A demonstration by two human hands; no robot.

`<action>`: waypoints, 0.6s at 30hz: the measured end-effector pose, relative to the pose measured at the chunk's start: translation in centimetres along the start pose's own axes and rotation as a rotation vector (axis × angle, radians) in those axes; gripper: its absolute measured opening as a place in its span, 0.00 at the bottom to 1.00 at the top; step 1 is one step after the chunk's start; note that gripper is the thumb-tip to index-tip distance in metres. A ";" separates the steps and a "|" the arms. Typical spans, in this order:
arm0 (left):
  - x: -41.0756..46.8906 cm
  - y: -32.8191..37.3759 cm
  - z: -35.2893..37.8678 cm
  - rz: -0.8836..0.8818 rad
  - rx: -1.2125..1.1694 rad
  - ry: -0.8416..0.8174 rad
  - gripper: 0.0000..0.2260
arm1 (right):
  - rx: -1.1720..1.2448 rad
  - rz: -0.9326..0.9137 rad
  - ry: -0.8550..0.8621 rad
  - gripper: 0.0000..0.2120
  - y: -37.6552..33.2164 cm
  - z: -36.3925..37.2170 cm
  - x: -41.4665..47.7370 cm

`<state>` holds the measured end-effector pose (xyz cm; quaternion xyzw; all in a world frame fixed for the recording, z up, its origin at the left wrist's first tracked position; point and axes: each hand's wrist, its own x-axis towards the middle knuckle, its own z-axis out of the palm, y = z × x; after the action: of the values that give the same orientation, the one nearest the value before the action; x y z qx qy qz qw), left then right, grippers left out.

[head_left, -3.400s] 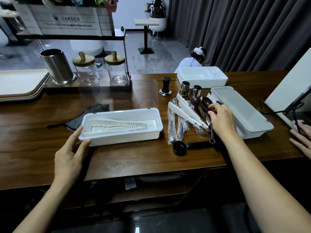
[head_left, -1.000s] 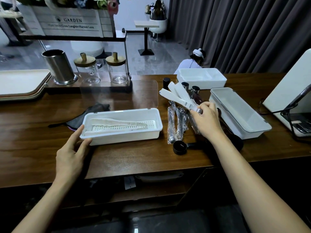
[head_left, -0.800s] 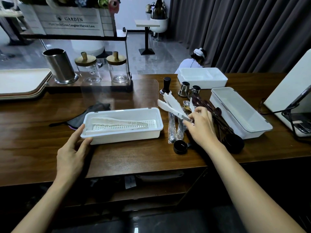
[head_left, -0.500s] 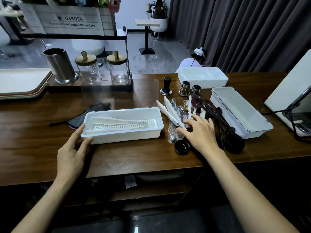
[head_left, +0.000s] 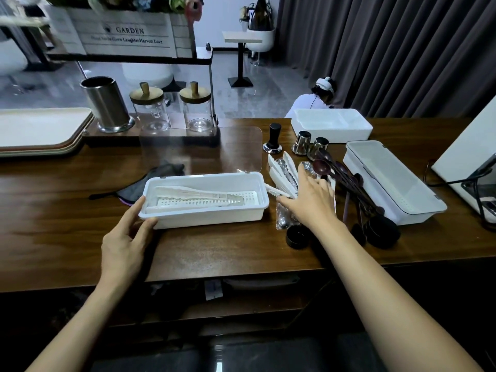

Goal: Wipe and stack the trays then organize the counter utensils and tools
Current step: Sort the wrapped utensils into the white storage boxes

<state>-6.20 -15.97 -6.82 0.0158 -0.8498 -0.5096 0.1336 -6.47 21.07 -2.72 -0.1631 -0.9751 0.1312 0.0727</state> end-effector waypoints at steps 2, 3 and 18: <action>0.0 0.0 0.0 -0.002 -0.007 -0.002 0.22 | -0.027 -0.008 -0.006 0.53 -0.8 0.4 0.9; 0.0 0.0 0.0 0.000 -0.010 -0.003 0.22 | -0.033 0.000 -0.013 0.54 -1.1 0.6 1.2; 0.3 -0.6 -0.2 0.036 -0.008 -0.033 0.22 | 0.411 0.105 0.117 0.33 -0.4 -1.9 1.8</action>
<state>-6.51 -16.52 -7.17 -0.0084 -0.8500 -0.5106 0.1290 -7.97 21.74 -0.61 -0.2028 -0.9121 0.3212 0.1538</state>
